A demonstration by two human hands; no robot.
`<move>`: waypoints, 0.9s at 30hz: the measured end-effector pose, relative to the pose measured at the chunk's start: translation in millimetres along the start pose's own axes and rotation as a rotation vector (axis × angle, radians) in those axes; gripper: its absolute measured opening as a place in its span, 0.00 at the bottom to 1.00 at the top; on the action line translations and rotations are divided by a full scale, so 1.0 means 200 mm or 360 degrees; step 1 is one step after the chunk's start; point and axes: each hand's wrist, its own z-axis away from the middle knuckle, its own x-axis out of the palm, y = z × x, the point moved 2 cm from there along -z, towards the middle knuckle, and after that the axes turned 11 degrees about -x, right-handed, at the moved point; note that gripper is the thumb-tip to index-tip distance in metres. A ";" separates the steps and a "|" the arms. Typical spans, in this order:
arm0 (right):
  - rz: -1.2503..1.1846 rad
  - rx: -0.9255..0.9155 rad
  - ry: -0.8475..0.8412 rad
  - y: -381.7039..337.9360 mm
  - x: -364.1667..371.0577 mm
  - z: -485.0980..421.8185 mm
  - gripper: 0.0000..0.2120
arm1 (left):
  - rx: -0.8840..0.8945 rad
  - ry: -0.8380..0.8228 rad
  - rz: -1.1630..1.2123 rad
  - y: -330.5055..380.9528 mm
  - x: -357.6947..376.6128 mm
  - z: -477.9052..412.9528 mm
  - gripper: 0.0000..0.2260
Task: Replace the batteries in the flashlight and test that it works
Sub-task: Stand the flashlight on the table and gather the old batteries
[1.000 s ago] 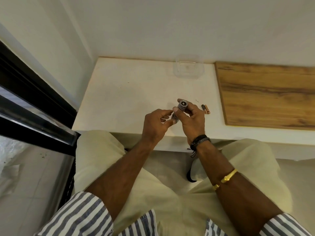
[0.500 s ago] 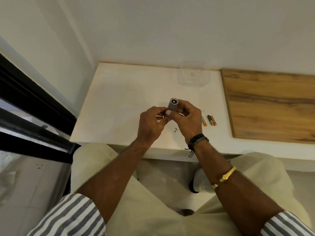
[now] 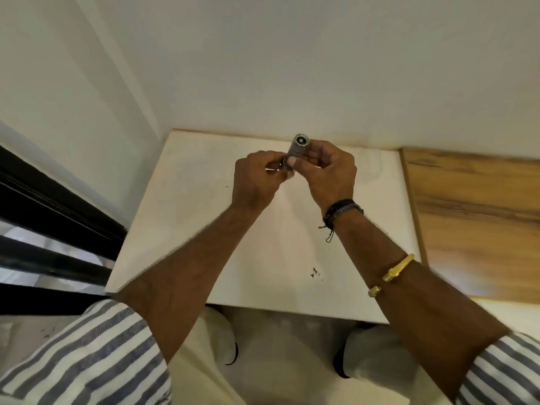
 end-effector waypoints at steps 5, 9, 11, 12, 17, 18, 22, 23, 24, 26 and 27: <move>0.0079 -0.0045 -0.0055 0.06 0.07 -0.16 0.16 | -0.0068 -0.0028 0.0028 -0.04 0.02 -0.16 0.10; 0.0142 -0.0042 -0.0088 0.12 0.12 -0.24 0.16 | -0.0108 -0.0045 0.0033 -0.10 0.06 -0.25 0.08; 0.0176 -0.0027 -0.0100 0.16 0.14 -0.26 0.16 | -0.0126 -0.0055 0.0018 -0.13 0.08 -0.28 0.08; 0.0189 -0.0018 -0.0107 0.17 0.14 -0.27 0.16 | -0.0129 -0.0059 0.0013 -0.14 0.09 -0.29 0.08; 0.0245 0.0006 -0.0126 0.22 0.18 -0.30 0.16 | -0.0155 -0.0087 -0.0030 -0.20 0.13 -0.35 0.08; 0.0255 0.0008 -0.0128 0.23 0.18 -0.31 0.16 | -0.0157 -0.0089 -0.0035 -0.21 0.13 -0.35 0.08; 0.0263 0.0011 -0.0138 0.26 0.19 -0.32 0.16 | -0.0168 -0.0099 -0.0052 -0.23 0.15 -0.38 0.09; 0.0264 0.0009 -0.0139 0.26 0.19 -0.33 0.16 | -0.0170 -0.0100 -0.0054 -0.24 0.15 -0.39 0.09; 0.0264 0.0005 -0.0134 0.27 0.19 -0.33 0.16 | -0.0171 -0.0098 -0.0052 -0.24 0.16 -0.39 0.09; 0.0270 -0.0006 -0.0118 0.28 0.20 -0.34 0.16 | -0.0160 -0.0080 -0.0038 -0.25 0.16 -0.40 0.09; 0.0278 -0.0016 -0.0110 0.28 0.20 -0.34 0.16 | -0.0151 -0.0068 -0.0031 -0.25 0.16 -0.40 0.08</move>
